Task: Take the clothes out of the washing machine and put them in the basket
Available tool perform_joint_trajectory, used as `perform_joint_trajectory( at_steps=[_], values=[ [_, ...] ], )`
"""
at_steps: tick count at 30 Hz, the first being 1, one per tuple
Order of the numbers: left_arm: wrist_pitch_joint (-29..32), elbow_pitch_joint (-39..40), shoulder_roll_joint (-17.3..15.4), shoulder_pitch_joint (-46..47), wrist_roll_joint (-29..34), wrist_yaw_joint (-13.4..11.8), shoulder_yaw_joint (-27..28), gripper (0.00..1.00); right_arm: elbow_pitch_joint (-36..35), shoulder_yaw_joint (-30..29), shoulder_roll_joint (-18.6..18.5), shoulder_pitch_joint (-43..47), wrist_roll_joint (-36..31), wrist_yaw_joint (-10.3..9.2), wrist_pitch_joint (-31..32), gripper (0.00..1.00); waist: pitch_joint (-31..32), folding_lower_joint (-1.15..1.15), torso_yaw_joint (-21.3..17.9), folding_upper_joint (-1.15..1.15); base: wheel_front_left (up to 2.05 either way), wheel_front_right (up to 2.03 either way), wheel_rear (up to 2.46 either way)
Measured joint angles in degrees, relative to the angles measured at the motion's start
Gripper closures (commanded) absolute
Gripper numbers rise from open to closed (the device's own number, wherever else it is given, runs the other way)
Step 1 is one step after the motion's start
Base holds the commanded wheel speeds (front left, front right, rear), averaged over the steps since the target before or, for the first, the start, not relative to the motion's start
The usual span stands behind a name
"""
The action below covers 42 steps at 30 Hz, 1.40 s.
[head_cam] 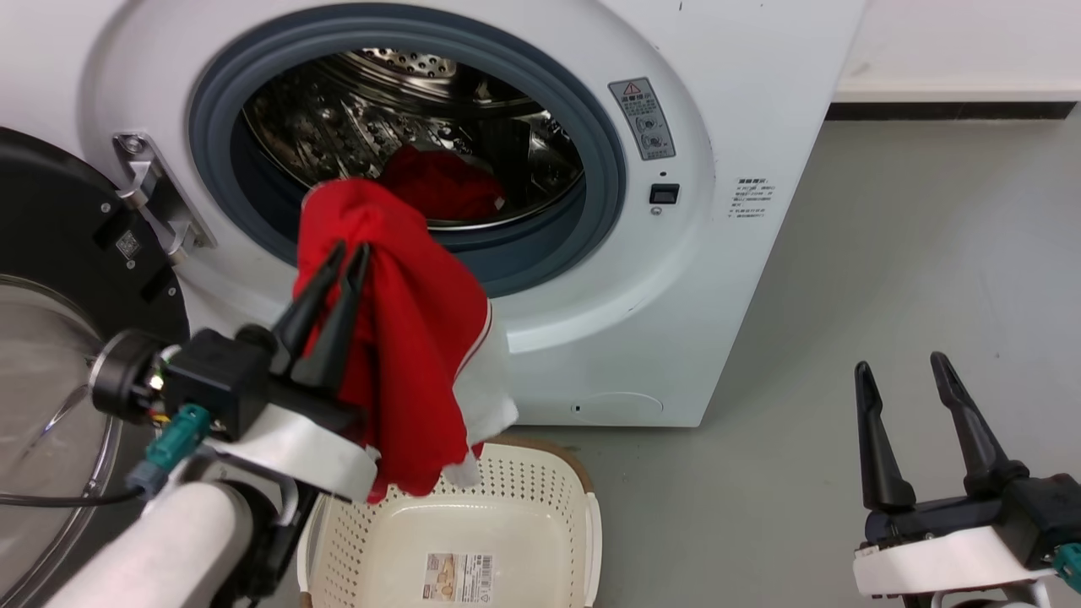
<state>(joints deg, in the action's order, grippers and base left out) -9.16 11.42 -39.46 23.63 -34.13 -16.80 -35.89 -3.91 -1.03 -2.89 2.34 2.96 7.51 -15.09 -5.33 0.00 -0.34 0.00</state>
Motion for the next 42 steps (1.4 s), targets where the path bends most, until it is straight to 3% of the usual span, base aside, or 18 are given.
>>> perform_joint_trajectory(
  at_steps=[9, 17, 30, 36, 42],
  values=[
    [-1.21, -6.76, 4.11, -5.01, -1.35, 2.29, -5.36, 1.00, -0.49, -0.44, -0.01, -2.44, -0.03, 0.00, 0.00, 0.00, -3.97, 0.00, -0.58, 0.00, 0.00, 0.00, 0.00],
    [-3.91, -22.59, 9.85, -5.44, -3.05, 8.13, -8.29, 1.00, -1.79, -0.25, -0.01, -7.33, -0.02, 0.00, 0.00, 0.00, -10.76, 0.01, -1.98, 0.00, 0.00, 0.00, 0.00],
    [-5.65, -56.55, 18.92, 7.41, -2.14, 18.79, -9.69, 1.00, -4.02, -0.54, -0.03, -15.46, 0.70, 0.00, 0.00, 0.00, -26.71, 0.02, -5.87, 0.00, 0.00, 0.00, 0.00],
    [-4.81, -69.28, 22.72, 14.79, -0.21, 21.40, -11.95, 1.00, -4.89, -1.46, -0.04, -16.88, 1.05, 0.00, 0.00, 0.00, -33.49, 0.01, -7.45, 0.00, 0.00, 0.00, 0.00],
    [-3.24, -78.84, 24.04, 20.37, 0.65, 22.71, -13.51, 1.00, -5.48, -1.53, -0.03, -18.70, 1.71, 0.00, 0.01, 0.00, -38.95, 0.02, -8.88, 0.00, 0.00, 0.00, 0.00]
  ],
)
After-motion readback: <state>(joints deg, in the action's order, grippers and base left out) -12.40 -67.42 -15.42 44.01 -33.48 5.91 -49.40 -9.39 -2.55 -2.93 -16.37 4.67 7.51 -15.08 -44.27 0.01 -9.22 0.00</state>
